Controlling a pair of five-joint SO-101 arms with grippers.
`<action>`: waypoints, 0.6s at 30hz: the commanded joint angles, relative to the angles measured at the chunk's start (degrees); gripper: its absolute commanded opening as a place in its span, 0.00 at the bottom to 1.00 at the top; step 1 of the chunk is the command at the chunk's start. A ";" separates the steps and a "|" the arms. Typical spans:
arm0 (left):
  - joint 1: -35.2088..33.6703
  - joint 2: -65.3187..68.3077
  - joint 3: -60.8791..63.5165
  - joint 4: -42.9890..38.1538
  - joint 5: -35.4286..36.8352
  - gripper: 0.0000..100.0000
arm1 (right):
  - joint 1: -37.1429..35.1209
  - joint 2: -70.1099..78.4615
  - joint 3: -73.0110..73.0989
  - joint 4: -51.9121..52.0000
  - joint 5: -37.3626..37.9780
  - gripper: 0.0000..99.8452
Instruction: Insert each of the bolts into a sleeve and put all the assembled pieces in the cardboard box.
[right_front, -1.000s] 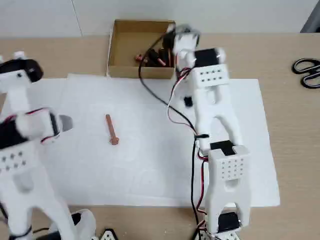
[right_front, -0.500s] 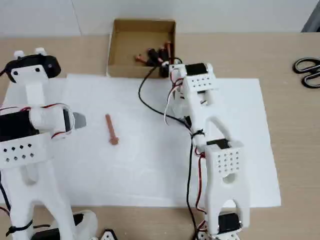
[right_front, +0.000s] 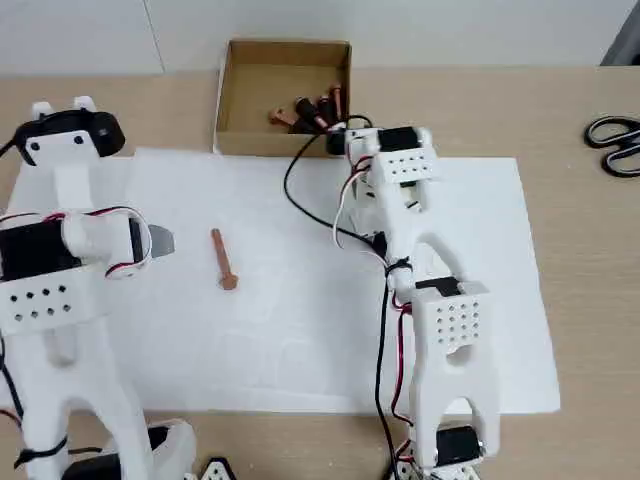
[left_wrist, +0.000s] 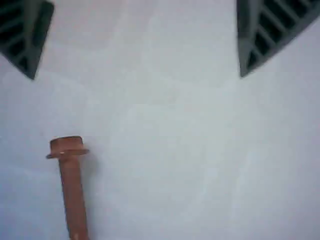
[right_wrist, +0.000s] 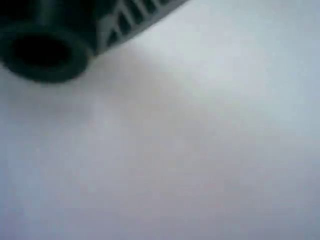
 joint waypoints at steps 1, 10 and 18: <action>1.23 0.09 -0.31 -1.41 0.35 0.24 | -0.66 1.10 0.79 0.40 0.70 0.01; 13.36 1.58 4.00 -9.41 0.97 0.23 | -0.48 -6.02 0.79 1.36 0.44 0.01; 15.21 20.92 3.65 -18.90 4.04 0.19 | -0.48 -19.21 2.46 1.80 0.62 0.00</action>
